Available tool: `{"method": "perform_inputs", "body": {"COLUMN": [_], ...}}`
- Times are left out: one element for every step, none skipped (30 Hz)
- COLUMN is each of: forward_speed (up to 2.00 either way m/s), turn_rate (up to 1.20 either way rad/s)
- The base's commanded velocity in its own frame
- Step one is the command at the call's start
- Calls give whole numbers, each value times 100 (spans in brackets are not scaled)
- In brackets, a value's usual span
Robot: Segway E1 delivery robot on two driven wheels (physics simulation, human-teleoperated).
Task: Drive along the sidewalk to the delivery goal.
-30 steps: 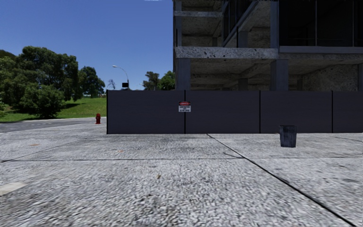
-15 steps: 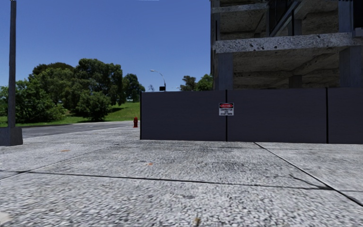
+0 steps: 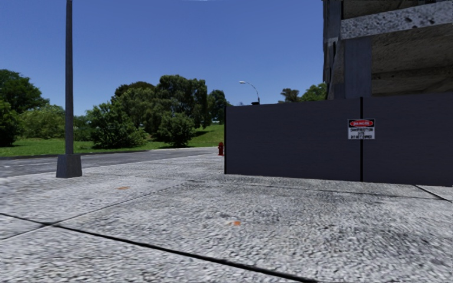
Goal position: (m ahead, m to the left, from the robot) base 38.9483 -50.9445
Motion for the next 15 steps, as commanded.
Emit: {"method": "perform_inputs", "body": {"forward_speed": [184, 184, 184, 186, 186, 189, 196, 196, 200, 200, 200, 200, 200, 200, 200], "turn_rate": [69, 69, 69, 69, 69, 62, 38, 38, 24, 18, 13, 13, 6, 0, 0]}}
